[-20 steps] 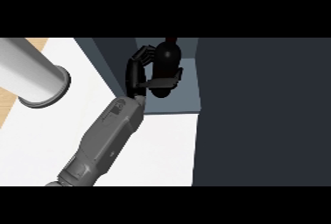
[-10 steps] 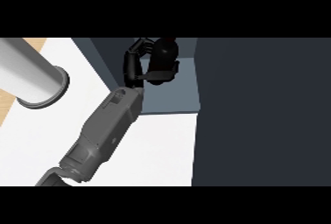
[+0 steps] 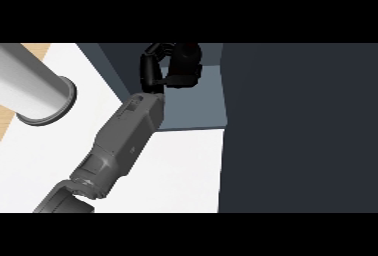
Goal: Pick up the wine, place it into the cabinet and close the cabinet
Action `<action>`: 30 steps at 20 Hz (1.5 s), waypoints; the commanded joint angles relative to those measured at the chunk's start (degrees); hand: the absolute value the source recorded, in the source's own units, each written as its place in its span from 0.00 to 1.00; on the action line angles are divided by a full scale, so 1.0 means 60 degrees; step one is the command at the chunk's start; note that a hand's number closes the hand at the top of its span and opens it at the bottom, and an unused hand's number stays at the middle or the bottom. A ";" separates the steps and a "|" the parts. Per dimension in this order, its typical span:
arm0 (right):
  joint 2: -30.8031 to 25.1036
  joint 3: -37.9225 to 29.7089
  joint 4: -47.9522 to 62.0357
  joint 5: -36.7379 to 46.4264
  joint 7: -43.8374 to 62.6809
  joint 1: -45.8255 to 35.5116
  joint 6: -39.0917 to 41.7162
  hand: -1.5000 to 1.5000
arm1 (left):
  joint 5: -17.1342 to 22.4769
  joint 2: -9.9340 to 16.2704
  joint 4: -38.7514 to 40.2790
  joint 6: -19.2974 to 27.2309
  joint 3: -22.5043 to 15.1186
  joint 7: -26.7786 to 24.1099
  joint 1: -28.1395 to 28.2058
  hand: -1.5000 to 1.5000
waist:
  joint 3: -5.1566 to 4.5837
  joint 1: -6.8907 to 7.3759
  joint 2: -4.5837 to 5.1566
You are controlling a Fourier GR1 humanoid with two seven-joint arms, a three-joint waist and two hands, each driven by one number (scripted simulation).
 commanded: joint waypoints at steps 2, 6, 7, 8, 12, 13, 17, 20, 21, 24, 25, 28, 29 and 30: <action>-0.0039 0.0028 -0.1118 -0.0509 0.0811 -0.0225 -0.0384 0.00 | 0.0573 0.0003 0.0590 -0.0490 0.0721 -0.0127 -0.0181 1.00 | -0.0012 -0.0064 0.0041; 0.0056 0.0299 -0.1146 -0.0298 0.0112 0.0734 0.0163 0.00 | 0.0716 0.0127 0.0937 -0.0743 0.0890 -0.0199 -0.0452 1.00 | 0.0000 -0.0119 0.0041; -0.0132 -0.0246 -0.0396 -0.0678 0.0057 -0.0003 0.0112 0.00 | 0.0733 0.0348 0.1046 -0.0916 0.0995 -0.0437 -0.0518 1.00 | -0.0002 -0.0107 0.0091; 0.0016 0.0007 -0.0970 -0.0573 0.0160 0.0504 0.0069 0.00 | 0.0739 0.0561 0.1148 -0.1265 0.0980 -0.0445 -0.0055 1.00 | -0.0003 -0.0124 0.0068; -0.0206 -0.0142 -0.1059 -0.0776 0.0733 -0.0006 -0.0186 0.00 | 0.0619 0.0038 0.1416 -0.0779 0.1008 -0.0818 -0.0383 1.00 | -0.0006 -0.0112 0.0061; 0.0125 0.0199 -0.0746 -0.0273 0.0458 -0.0256 -0.0402 0.00 | 0.0661 0.0057 0.1541 -0.0761 0.1093 -0.0898 -0.0433 1.00 | -0.0010 -0.0148 0.0103; -0.0146 -0.0078 -0.0753 -0.0578 0.0437 -0.0252 -0.0122 0.00 | 0.0524 0.0005 0.1870 -0.0329 0.1007 -0.0971 -0.0489 1.00 | -0.0004 -0.0173 0.0095; -0.0196 -0.0073 -0.0806 -0.0609 0.0617 -0.0256 -0.0175 0.00 | 0.0478 0.0003 0.2095 -0.0405 0.0842 -0.0822 -0.0431 0.00 | -0.0004 -0.0200 0.0079; 0.0053 0.0247 -0.0703 -0.0252 0.0196 0.0188 -0.0062 0.00 | 0.0337 0.0356 0.2119 -0.0661 0.0836 -0.0590 -0.0518 0.00 | -0.0001 -0.0108 0.0071; -0.0083 -0.0031 -0.0834 -0.0617 0.0297 0.0049 -0.0013 0.00 | 0.0207 0.0042 0.2245 -0.0107 0.0800 -0.1109 -0.0437 0.00 | -0.0002 -0.0234 0.0109; 0.0021 0.0193 -0.0323 -0.0237 0.0365 -0.0410 -0.0223 0.00 | 0.0257 0.0003 0.2295 0.0041 0.0701 -0.0994 -0.0503 0.00 | -0.0007 -0.0211 0.0102; 0.0160 0.0525 -0.0897 -0.0089 0.0280 0.0133 -0.0204 0.00 | -0.0060 0.0229 0.2448 -0.0147 0.0572 -0.0642 -0.0483 0.00 | -0.0003 -0.0094 0.0057; -0.0143 0.0174 -0.0600 -0.0391 0.0217 -0.0068 0.0036 0.00 | 0.0031 0.0061 0.2478 0.0233 0.0708 -0.0887 -0.0575 0.00 | -0.0004 -0.0248 0.0134; -0.0140 -0.0183 -0.0189 -0.0649 -0.0002 -0.0296 0.0033 0.00 | -0.0016 0.0214 0.2483 0.0249 0.0687 -0.0824 -0.0693 0.00 | -0.0001 -0.0243 0.0157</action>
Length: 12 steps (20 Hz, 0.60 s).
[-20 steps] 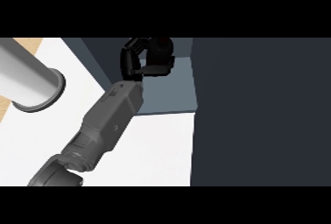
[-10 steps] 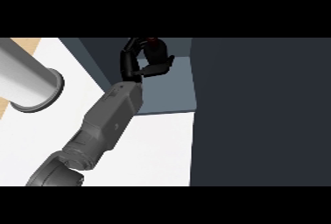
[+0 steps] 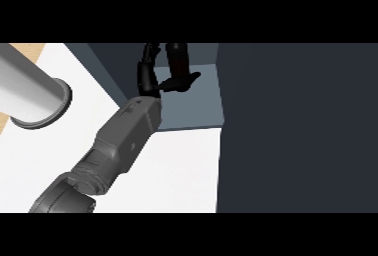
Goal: Pick up the wine, place it into the cabinet and close the cabinet
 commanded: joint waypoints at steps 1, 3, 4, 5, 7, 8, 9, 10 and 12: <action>0.0026 -0.0061 -0.0419 -0.0370 -0.0071 0.0220 0.0095 0.00 | -0.0136 -0.0008 0.0313 0.0213 -0.0058 -0.0259 0.0336 0.00 | -0.0024 -0.0118 0.0094; -0.0036 -0.0166 -0.0530 -0.0531 0.0020 0.0037 0.0043 0.00 | -0.0269 0.0253 0.0345 0.0022 -0.0116 -0.0140 0.0304 0.00 | -0.0026 -0.0045 0.0079; 0.0141 0.0273 -0.0712 0.0064 0.0209 0.0075 -0.0209 0.00 | -0.0177 0.0167 0.0347 0.0189 -0.0004 -0.0059 0.0183 0.00 | -0.0035 -0.0110 0.0095; -0.0013 -0.0035 -0.0397 -0.0405 0.0233 -0.0056 -0.0095 0.00 | -0.0189 -0.0008 0.0353 0.0383 0.0005 -0.0331 0.0435 0.00 | -0.0030 -0.0044 0.0086; -0.0099 -0.0052 -0.0578 -0.0387 0.0548 -0.0227 -0.0232 0.00 | -0.0061 0.0048 0.0131 0.0263 0.0172 -0.0314 0.0259 0.00 | -0.0033 -0.0028 0.0068; 0.0029 0.0100 -0.0980 -0.0344 0.0247 0.0491 -0.0049 0.00 | -0.0076 0.0079 0.0115 -0.0011 0.0171 -0.0829 0.0835 0.00 | -0.0029 -0.0075 0.0055; 0.0021 0.0082 -0.0498 -0.0223 0.0294 -0.0272 -0.0224 0.00 | -0.0072 0.0304 0.0097 -0.0114 0.0202 -0.0716 0.0639 0.00 | -0.0037 -0.0033 0.0100; 0.0172 0.0206 -0.0609 -0.0183 0.0041 0.0158 -0.0144 0.00 | 0.0016 0.0200 0.0107 -0.0158 0.0309 -0.0806 0.0796 0.00 | -0.0033 -0.0086 0.0102; -0.0076 -0.0096 -0.0492 -0.0397 0.0120 -0.0015 -0.0038 0.00 | -0.0098 0.0219 0.0040 -0.0058 0.0259 -0.0865 0.0646 0.00 | -0.0028 0.0031 0.0054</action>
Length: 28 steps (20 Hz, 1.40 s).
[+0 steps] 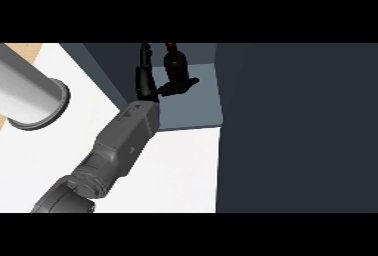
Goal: Pick up the wine, place it into the cabinet and close the cabinet
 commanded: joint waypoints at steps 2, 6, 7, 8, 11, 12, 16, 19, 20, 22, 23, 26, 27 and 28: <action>-0.0174 -0.0347 -0.0398 -0.0521 0.0429 -0.0192 -0.0118 0.00 | 0.0003 0.0150 0.0119 -0.0309 0.0126 -0.0352 0.0484 0.00 | -0.0030 0.0109 0.0026; -0.0050 -0.0203 -0.0453 -0.0254 0.0086 0.0070 -0.0054 0.00 | -0.0104 0.0096 0.0075 -0.0625 0.0091 -0.0439 0.0482 0.00 | -0.0026 0.0143 -0.0001; -0.0235 -0.0443 -0.0452 -0.0568 0.0161 0.0145 0.0097 0.00 | -0.0052 0.0178 0.0030 -0.0734 0.0148 -0.0088 0.0128 0.00 | -0.0023 0.0108 0.0000; 0.0055 0.0124 -0.0567 -0.0128 0.0303 -0.0027 -0.0173 0.00 | -0.0084 0.0419 0.0044 -0.1289 0.0110 -0.0430 0.0606 0.00 | -0.0035 0.0122 0.0023; 0.0131 0.0497 -0.0816 0.0128 0.0123 0.0565 -0.0034 0.00 | -0.0175 0.0178 0.0035 -0.1213 0.0058 -0.0468 0.0455 0.00 | -0.0027 0.0112 -0.0013; 0.0024 0.0255 -0.0636 -0.0240 0.0207 0.0166 -0.0058 0.00 | -0.0018 0.0007 0.0160 -0.1014 -0.0049 -0.0585 0.0594 0.00 | -0.0029 -0.0138 0.0016; 0.0076 0.0348 -0.0434 0.0131 0.0566 -0.0216 -0.0484 0.00 | -0.0162 0.0007 -0.0002 -0.1726 -0.0077 -0.0516 0.0760 0.00 | -0.0029 0.0272 -0.0062; 0.0065 0.0318 -0.0296 -0.0041 0.0585 -0.0533 -0.0507 0.00 | -0.0035 0.0007 0.0031 -0.1491 -0.0158 -0.0397 0.0449 0.00 | -0.0030 0.0109 -0.0030; -0.0078 0.0238 -0.0960 -0.0259 0.0715 -0.0044 -0.0368 0.00 | -0.0067 0.0007 -0.0086 -0.1850 -0.0121 -0.0333 0.0663 0.00 | -0.0024 0.0273 -0.0102; 0.0179 0.0501 -0.0727 0.0067 -0.0029 0.0601 -0.0131 0.00 | 0.0082 0.0007 -0.0188 -0.2179 -0.0054 -0.0432 0.0771 0.00 | -0.0019 0.0265 -0.0097; 0.0071 0.0306 -0.0474 -0.0180 0.0611 -0.0510 -0.0534 0.00 | 0.0342 0.0006 -0.0182 -0.1953 -0.0093 -0.0481 0.0662 0.00 | -0.0031 0.0070 -0.0054; 0.0013 0.0345 -0.0410 -0.0142 0.0442 -0.0183 -0.0362 0.00 | 0.0868 0.0007 -0.0590 -0.2135 -0.0426 -0.0623 0.1082 0.00 | -0.0024 0.0061 -0.0142; 0.0094 0.0512 -0.0556 0.0013 0.0661 -0.0185 -0.0547 0.00 | 0.0871 0.0007 -0.0614 -0.2104 -0.0451 -0.0726 0.1085 0.00 | -0.0026 0.0126 -0.0130; 0.0030 0.0453 -0.0415 -0.0109 0.0307 -0.0126 -0.0270 0.00 | 0.1049 0.0007 -0.0547 -0.2264 -0.0495 -0.0530 0.0967 0.00 | -0.0025 0.0000 -0.0089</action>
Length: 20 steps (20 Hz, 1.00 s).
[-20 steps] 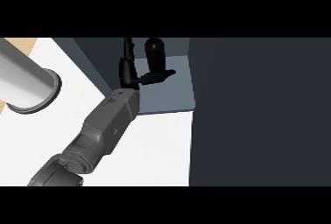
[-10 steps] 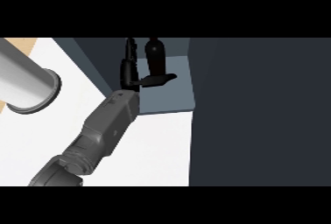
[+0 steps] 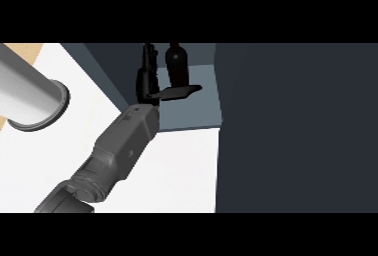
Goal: Pick up the wine, place it into the cabinet and close the cabinet
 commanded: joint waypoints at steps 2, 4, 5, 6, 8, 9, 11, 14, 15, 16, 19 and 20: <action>0.0096 0.0031 -0.0838 -0.0098 0.0576 0.0184 -0.0390 0.00 | 0.0714 0.0010 -0.0371 -0.0109 -0.0396 0.0157 0.0561 0.00 | -0.0007 0.0176 -0.0086; -0.0251 -0.0422 -0.1139 -0.0663 0.0689 0.0279 -0.0135 0.00 | 0.1092 0.0010 -0.0646 -0.0135 -0.0743 0.0056 0.0872 0.00 | -0.0005 0.0049 -0.0091; -0.0305 -0.0669 -0.0548 -0.0691 0.0192 0.0201 0.0122 0.00 | 0.1074 0.0010 -0.0757 -0.0518 -0.0876 0.0064 0.1117 0.00 | -0.0001 0.0232 -0.0079; -0.0323 -0.0699 -0.0744 -0.0834 0.0884 -0.0398 -0.0282 0.00 | 0.1453 0.0010 -0.1130 0.0050 -0.1342 0.0196 0.1132 0.00 | -0.0007 0.0068 -0.0109; 0.0083 0.0209 -0.0651 0.0121 0.0661 -0.0235 -0.0380 0.00 | 0.1886 0.0010 -0.1475 0.0187 -0.1788 0.0144 0.1594 0.00 | -0.0013 0.0080 -0.0083; 0.0123 -0.0161 -0.0886 -0.0224 0.0064 0.0709 -0.0077 0.00 | 0.1815 0.0010 -0.1924 0.0289 -0.2047 0.0381 0.1741 0.00 | 0.0002 0.0306 -0.0134; -0.0001 -0.0223 -0.0853 -0.0137 0.0125 0.0616 -0.0057 0.00 | 0.2361 0.0010 -0.3090 0.0943 -0.3033 0.0747 0.2230 0.00 | 0.0002 0.0355 -0.0170; -0.0268 -0.0651 -0.1205 -0.0455 0.1024 0.0122 -0.0490 0.00 | 0.2721 0.0010 -0.4253 0.1513 -0.4012 0.0938 0.2810 0.00 | -0.0001 0.0503 -0.0170; -0.0308 -0.0933 -0.0595 -0.0821 0.0217 0.0242 0.0016 0.00 | 0.3146 0.0010 -0.4801 0.2016 -0.4758 0.0807 0.3136 0.00 | 0.0004 0.0389 -0.0146; 0.0088 -0.0033 -0.0913 0.0083 0.0061 0.0772 -0.0085 0.00 | 0.3186 0.0010 -0.4761 0.2101 -0.5002 0.0315 0.3512 0.00 | -0.0001 0.0405 -0.0127; -0.0210 -0.0432 -0.0938 -0.0163 0.0431 0.0391 -0.0190 0.00 | 0.3122 0.0010 -0.6605 0.3173 -0.5863 0.0596 0.4483 0.00 | 0.0002 0.0658 -0.0187; -0.0176 -0.0428 -0.1176 -0.0119 0.0765 0.0261 -0.0470 0.00 | 0.2728 0.0010 -0.6310 0.2922 -0.5528 0.0638 0.4398 0.00 | 0.0001 0.0701 -0.0159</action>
